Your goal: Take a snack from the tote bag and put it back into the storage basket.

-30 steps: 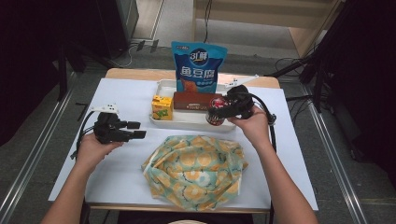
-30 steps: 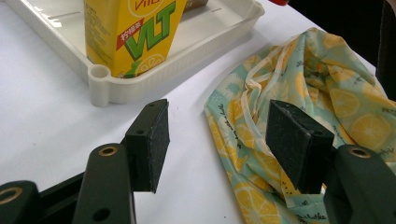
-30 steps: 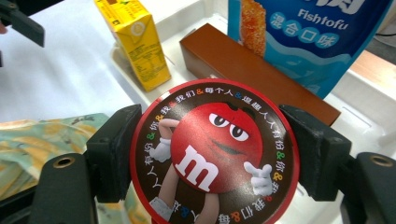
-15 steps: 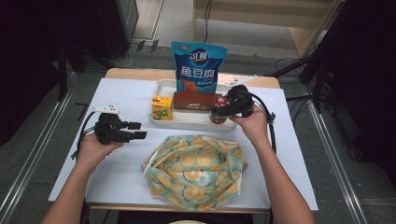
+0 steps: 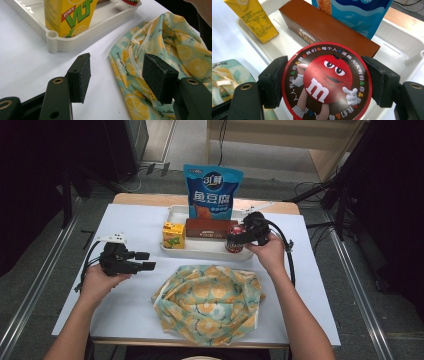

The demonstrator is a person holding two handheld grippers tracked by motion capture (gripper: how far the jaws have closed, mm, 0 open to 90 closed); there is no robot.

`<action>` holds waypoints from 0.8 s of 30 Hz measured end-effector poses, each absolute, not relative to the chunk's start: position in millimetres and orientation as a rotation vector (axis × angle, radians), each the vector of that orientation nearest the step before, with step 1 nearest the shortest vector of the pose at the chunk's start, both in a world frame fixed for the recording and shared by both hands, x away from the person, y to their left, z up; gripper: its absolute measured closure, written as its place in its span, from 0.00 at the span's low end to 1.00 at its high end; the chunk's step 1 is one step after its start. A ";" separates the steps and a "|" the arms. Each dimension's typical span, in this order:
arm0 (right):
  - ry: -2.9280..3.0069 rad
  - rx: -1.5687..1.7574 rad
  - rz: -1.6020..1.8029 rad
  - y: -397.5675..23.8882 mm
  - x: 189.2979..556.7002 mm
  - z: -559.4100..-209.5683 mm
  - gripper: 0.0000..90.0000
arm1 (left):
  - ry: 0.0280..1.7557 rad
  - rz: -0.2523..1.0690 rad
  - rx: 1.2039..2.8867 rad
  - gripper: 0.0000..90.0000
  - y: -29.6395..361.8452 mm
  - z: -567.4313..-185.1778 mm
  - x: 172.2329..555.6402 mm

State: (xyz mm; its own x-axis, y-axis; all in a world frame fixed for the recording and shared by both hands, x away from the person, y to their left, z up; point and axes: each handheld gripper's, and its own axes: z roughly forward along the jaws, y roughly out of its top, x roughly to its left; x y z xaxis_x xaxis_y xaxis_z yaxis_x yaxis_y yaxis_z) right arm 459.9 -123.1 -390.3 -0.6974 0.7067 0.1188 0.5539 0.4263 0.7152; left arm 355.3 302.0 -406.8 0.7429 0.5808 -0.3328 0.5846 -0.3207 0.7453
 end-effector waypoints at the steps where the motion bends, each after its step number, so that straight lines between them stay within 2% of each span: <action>1: 2.479 1.113 1.131 -122.9 460.3 -390.9 0.29 | 0.883 -0.005 2.000 0.44 302.2 -406.8 355.1; 24: 2.469 1.164 1.088 -113.5 468.6 -415.0 0.29 | 0.885 0.005 1.990 0.44 303.5 -406.5 354.0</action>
